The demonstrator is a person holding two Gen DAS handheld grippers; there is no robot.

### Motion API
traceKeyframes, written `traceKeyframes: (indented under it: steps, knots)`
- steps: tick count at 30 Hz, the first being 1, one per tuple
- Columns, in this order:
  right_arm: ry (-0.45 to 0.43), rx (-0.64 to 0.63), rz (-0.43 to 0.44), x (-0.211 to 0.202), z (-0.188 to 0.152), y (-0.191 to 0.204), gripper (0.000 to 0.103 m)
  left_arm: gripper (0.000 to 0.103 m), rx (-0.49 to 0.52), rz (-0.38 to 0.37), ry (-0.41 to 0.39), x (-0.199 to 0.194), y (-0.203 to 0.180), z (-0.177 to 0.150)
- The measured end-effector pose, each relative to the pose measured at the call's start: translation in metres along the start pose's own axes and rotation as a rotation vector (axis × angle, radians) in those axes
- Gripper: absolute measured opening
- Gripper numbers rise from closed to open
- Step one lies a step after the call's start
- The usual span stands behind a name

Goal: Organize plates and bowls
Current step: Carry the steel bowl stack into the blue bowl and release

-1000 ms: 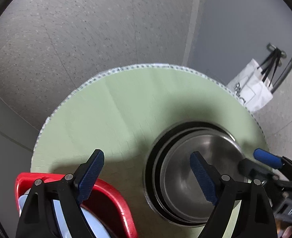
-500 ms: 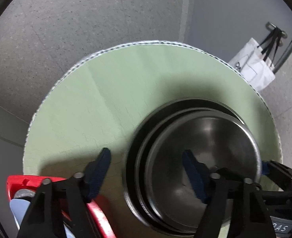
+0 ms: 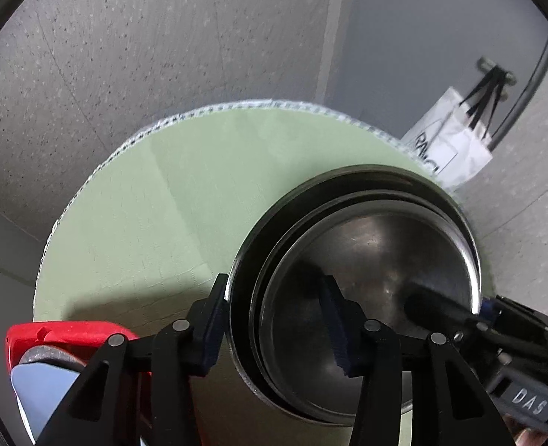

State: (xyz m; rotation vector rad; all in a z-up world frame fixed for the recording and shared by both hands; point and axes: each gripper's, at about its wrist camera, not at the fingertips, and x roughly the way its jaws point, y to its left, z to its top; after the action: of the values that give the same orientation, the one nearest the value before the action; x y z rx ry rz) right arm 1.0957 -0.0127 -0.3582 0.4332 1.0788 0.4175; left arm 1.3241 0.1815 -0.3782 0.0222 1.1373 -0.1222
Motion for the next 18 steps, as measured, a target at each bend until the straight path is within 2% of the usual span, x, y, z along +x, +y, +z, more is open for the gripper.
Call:
traceKeyframes:
  steps: [4, 10, 13, 18]
  knots:
    - [-0.082, -0.027, 0.000, -0.038, 0.003, 0.016, 0.036, 0.041, -0.016, -0.029, -0.089, -0.047, 0.006, -0.012]
    - [-0.178, -0.130, 0.022, -0.085, -0.002, 0.072, 0.036, 0.041, -0.054, -0.035, -0.218, -0.125, 0.036, -0.043]
    - [-0.180, -0.170, 0.064, -0.090, -0.012, 0.106, 0.036, 0.041, -0.080, -0.005, -0.258, -0.156, 0.064, -0.067]
    - [-0.122, -0.226, 0.114, -0.073, -0.038, 0.151, 0.036, 0.041, -0.151, 0.064, -0.274, -0.190, 0.118, -0.119]
